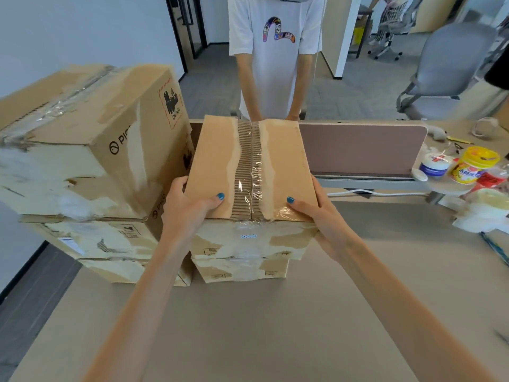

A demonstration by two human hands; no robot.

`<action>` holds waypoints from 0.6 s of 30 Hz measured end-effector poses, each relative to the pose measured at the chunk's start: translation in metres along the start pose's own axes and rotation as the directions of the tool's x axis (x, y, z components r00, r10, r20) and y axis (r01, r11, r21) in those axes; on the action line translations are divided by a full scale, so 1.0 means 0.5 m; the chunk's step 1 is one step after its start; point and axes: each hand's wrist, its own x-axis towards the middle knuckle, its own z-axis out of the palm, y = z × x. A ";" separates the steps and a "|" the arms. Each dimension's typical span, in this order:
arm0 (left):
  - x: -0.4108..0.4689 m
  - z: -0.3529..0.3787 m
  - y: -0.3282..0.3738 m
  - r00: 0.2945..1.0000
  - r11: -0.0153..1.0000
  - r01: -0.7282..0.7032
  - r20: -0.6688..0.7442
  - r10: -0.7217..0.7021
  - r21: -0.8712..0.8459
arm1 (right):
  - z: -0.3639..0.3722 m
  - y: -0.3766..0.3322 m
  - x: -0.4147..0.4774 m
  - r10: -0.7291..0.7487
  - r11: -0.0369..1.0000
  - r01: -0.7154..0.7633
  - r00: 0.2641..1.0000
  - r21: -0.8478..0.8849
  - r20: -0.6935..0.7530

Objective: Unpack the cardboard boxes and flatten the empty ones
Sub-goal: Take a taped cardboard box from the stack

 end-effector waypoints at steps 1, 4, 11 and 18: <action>-0.015 0.008 0.008 1.000 1.000 -0.009 0.003 0.009 -0.004 | -0.013 -0.007 -0.011 -0.014 1.000 0.014 1.000 -0.001 0.001; -0.061 0.042 0.035 0.999 0.999 -0.049 0.011 0.049 -0.024 | -0.061 -0.028 -0.042 -0.050 0.999 0.050 0.999 -0.002 -0.001; -0.196 0.176 0.069 0.997 0.993 -0.035 0.067 0.042 -0.113 | -0.219 -0.057 -0.138 -0.075 0.997 0.075 0.995 0.004 -0.059; -0.331 0.354 0.029 0.993 0.989 0.013 0.121 0.005 -0.147 | -0.410 -0.036 -0.257 -0.026 0.999 0.022 0.992 -0.032 -0.121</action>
